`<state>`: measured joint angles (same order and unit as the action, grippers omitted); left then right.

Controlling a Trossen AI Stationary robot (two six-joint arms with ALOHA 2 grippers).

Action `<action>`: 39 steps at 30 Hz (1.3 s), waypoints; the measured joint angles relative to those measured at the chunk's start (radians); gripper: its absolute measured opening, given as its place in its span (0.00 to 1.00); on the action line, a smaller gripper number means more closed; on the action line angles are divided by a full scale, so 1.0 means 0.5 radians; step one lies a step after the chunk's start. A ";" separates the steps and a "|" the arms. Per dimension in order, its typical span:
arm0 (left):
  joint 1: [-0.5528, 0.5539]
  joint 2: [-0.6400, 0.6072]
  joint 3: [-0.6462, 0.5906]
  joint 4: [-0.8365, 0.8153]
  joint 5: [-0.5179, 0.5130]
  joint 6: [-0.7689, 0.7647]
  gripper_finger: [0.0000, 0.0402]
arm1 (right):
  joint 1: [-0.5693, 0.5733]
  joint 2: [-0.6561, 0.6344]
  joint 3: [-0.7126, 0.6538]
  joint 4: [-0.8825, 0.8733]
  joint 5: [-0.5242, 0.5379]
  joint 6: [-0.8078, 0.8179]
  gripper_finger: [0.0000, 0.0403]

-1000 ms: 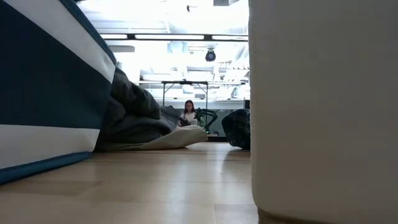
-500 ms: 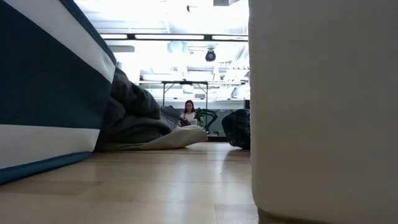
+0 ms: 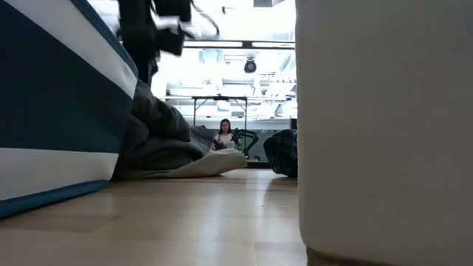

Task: Sort clothes
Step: Put the gray shorts into the laundry organizer

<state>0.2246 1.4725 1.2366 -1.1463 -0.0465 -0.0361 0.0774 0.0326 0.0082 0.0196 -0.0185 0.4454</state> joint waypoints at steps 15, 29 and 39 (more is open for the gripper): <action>0.155 0.813 -0.200 0.292 0.095 -0.256 0.42 | 0.000 0.001 0.000 0.000 0.000 0.000 0.00; -0.044 -0.068 0.565 0.179 -0.044 -0.149 0.02 | 0.000 0.001 0.000 0.000 0.000 0.000 0.00; -0.318 -0.271 1.418 0.980 -0.154 -0.128 0.02 | 0.000 0.001 0.000 0.000 -0.001 0.000 0.00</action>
<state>0.0656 1.3369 1.9455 -0.6562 -0.1234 -0.1001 0.0774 0.0330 0.0082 0.0196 -0.0189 0.4454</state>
